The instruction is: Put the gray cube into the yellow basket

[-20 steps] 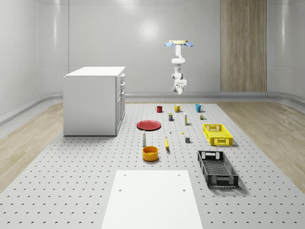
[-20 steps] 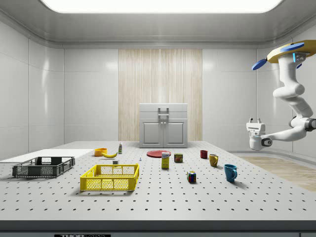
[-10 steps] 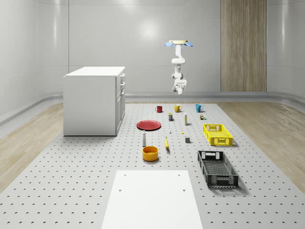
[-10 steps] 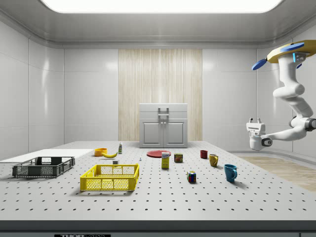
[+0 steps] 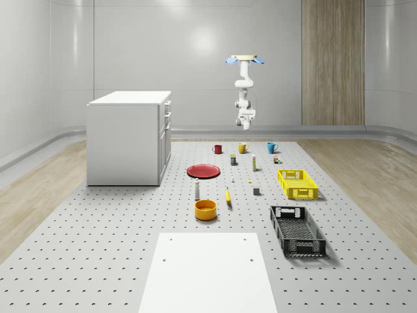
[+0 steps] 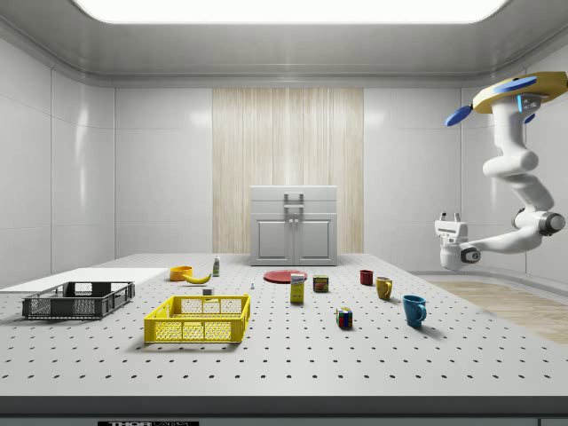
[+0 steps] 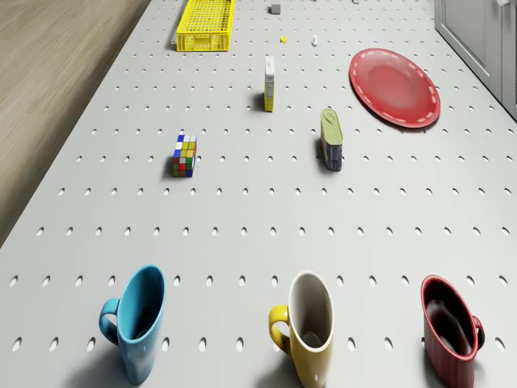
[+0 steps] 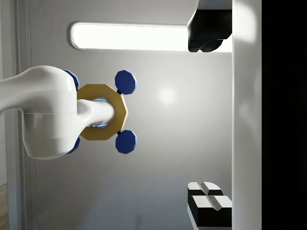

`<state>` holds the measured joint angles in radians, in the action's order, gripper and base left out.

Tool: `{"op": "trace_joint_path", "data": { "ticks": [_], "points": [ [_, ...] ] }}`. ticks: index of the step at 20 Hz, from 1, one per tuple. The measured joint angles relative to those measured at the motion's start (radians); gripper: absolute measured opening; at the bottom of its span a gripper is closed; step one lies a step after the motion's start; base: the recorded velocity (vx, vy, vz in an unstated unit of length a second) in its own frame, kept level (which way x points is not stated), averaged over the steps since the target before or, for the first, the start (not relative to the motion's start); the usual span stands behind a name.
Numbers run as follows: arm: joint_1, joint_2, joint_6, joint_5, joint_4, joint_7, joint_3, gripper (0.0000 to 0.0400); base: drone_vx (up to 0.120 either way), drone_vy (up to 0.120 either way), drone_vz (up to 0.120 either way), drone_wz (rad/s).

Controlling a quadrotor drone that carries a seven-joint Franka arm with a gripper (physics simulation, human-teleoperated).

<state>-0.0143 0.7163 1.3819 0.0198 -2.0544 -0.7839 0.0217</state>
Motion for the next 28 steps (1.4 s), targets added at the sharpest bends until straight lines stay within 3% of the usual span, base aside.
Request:
{"op": "trace_joint_path", "data": {
  "ticks": [11,18,21,24,28],
  "points": [
    [-0.028,0.008,0.01,0.126,-0.014,-0.017,0.09,0.04,0.105,0.0,0.0,0.0],
    [-0.1,0.028,0.025,0.446,-0.091,-0.064,0.312,0.04,0.12,0.0,0.0,0.0],
    [-0.163,0.053,0.038,0.706,-0.201,-0.114,0.481,0.04,0.12,0.0,0.0,0.0],
    [-0.255,0.092,0.046,1.033,-0.378,-0.201,0.674,0.04,0.12,0.0,0.0,0.0],
    [-0.437,0.15,0.005,1.468,-0.626,-0.372,0.898,0.04,0.12,0.0,0.0,0.0]
  ]
}}
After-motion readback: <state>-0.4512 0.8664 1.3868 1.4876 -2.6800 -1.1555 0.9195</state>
